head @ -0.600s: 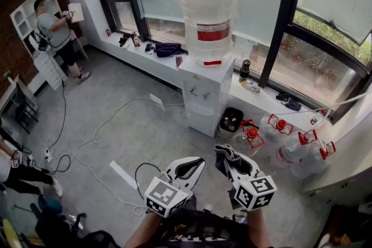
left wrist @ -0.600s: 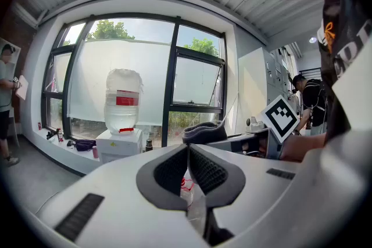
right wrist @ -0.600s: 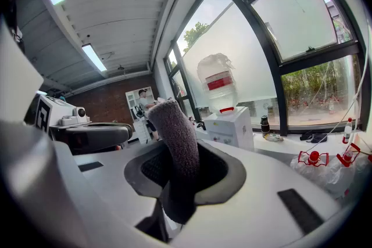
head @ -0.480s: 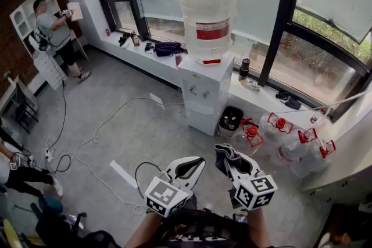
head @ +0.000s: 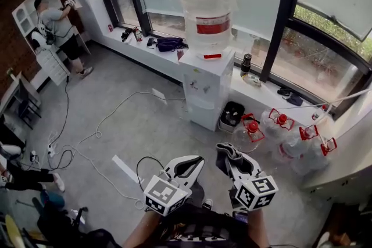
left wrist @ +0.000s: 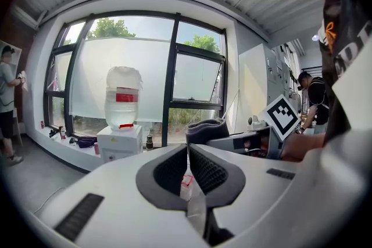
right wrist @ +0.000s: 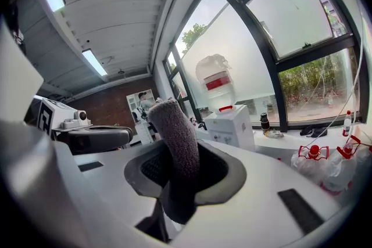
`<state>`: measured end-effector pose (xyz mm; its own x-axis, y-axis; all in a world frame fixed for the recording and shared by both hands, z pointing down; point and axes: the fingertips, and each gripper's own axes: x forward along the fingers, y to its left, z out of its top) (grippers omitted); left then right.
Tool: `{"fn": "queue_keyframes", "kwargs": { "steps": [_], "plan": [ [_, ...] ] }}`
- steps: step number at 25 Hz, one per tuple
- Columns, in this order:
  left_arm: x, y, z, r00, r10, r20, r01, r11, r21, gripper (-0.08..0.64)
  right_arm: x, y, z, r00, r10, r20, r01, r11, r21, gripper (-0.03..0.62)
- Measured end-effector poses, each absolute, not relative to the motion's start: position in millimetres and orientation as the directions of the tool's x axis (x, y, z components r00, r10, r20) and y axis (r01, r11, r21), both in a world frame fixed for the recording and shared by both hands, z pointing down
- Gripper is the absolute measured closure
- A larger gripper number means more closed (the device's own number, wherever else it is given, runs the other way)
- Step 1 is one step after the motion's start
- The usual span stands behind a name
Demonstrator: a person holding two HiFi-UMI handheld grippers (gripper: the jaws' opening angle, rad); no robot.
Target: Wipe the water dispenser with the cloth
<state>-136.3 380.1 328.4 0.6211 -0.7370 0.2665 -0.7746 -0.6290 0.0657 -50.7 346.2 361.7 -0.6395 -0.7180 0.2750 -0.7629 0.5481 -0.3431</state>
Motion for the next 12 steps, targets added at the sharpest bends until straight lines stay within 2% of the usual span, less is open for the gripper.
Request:
{"fn": "queue_keyframes", "kwargs": {
  "steps": [12],
  "plan": [
    [-114.8,356.9,330.5,0.650,-0.707,0.280,-0.745,-0.665,0.051,0.537,-26.2,335.4,371.6,-0.610,-0.744,0.273,-0.779,0.499,-0.380,0.488]
  ]
}}
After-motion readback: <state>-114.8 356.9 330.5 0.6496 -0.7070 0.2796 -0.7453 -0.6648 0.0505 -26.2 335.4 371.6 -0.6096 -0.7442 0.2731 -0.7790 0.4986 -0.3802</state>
